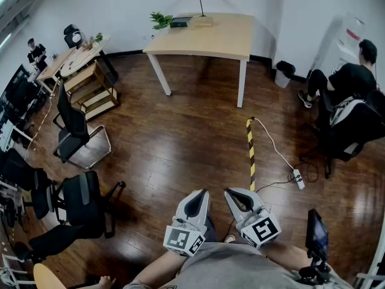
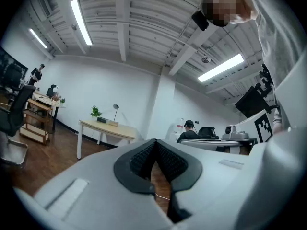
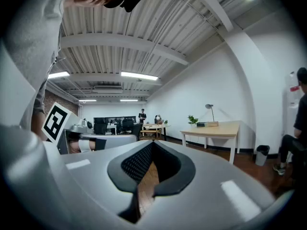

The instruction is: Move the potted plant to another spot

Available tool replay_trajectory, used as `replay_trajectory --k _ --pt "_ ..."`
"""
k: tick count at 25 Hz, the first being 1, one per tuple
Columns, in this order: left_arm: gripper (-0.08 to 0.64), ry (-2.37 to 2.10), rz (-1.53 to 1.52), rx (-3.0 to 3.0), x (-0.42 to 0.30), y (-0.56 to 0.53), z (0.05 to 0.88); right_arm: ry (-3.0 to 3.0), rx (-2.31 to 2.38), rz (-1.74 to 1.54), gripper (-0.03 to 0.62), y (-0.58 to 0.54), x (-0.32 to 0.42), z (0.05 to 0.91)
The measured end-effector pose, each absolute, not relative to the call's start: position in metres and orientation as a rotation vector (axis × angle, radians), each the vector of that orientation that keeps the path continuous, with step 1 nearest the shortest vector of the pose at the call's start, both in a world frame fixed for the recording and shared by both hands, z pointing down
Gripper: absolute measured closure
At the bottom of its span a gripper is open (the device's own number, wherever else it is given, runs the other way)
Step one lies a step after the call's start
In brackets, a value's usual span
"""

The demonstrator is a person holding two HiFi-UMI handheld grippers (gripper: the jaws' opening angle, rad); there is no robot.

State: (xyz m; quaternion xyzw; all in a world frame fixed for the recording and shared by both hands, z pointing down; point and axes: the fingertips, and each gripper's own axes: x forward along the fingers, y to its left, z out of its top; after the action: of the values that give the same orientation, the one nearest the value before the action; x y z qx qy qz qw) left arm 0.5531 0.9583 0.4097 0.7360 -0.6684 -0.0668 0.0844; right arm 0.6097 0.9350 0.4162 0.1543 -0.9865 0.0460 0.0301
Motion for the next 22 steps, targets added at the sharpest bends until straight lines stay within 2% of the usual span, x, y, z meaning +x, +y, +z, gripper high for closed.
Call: replay_trajectory --k 15,22 --pt "0.560 -1.887 -0.227 2.310 0.360 0.814 0.398 -3.026 0.605 0.081 0.589 0.796 0.412 0.400" --pt "0.560 -1.876 -0.234 2.332 0.298 0.770 0.392 -3.027 0.623 0.086 0.589 0.753 0.348 0.392"
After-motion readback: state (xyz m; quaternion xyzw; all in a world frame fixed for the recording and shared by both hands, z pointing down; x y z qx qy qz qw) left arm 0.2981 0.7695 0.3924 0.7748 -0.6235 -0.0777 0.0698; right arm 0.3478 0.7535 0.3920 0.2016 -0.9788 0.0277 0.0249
